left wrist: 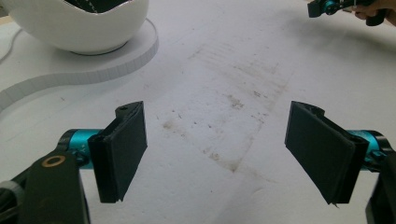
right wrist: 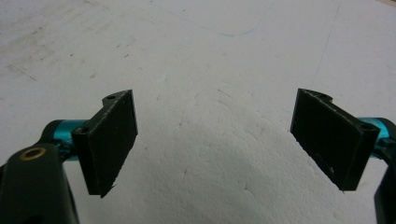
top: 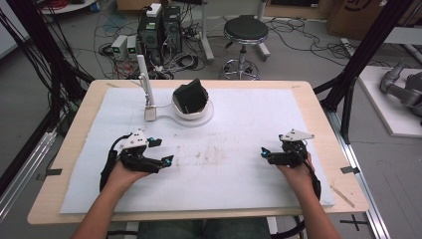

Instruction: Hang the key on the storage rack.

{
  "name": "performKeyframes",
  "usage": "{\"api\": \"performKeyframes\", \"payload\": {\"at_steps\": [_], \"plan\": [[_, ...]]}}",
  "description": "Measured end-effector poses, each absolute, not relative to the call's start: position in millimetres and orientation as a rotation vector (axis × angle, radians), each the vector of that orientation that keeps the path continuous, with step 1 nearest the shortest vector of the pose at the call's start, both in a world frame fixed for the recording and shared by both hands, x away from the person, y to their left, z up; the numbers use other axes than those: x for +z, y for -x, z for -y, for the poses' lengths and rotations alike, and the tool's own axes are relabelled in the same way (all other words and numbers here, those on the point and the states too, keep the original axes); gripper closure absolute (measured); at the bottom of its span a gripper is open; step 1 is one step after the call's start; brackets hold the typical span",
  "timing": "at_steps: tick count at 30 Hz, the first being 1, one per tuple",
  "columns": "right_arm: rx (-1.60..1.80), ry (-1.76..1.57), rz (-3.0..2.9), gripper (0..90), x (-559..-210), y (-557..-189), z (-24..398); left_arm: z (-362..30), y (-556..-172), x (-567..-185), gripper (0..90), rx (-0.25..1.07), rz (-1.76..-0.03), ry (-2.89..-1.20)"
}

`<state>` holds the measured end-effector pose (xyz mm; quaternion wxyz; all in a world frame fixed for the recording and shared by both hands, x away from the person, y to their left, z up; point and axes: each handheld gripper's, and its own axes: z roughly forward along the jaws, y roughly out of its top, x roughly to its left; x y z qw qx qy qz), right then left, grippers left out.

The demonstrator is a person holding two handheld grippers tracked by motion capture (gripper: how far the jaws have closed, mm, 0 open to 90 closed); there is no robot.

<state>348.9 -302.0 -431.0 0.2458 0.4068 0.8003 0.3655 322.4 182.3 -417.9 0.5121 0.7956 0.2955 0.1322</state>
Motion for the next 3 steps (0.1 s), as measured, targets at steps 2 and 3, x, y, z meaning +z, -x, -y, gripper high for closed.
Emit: {"api": "performKeyframes", "payload": {"at_steps": [2,3], "plan": [[0.997,-1.111,-2.184,14.7,-431.0,-348.9,301.9,-183.5,-322.9,-418.0,20.9,0.320,-0.715,-1.915],[0.997,-1.110,-2.185,14.7,-431.1,-349.0,301.9,-184.0,-323.1,-418.3,20.9,0.318,-0.718,-1.912]]}}
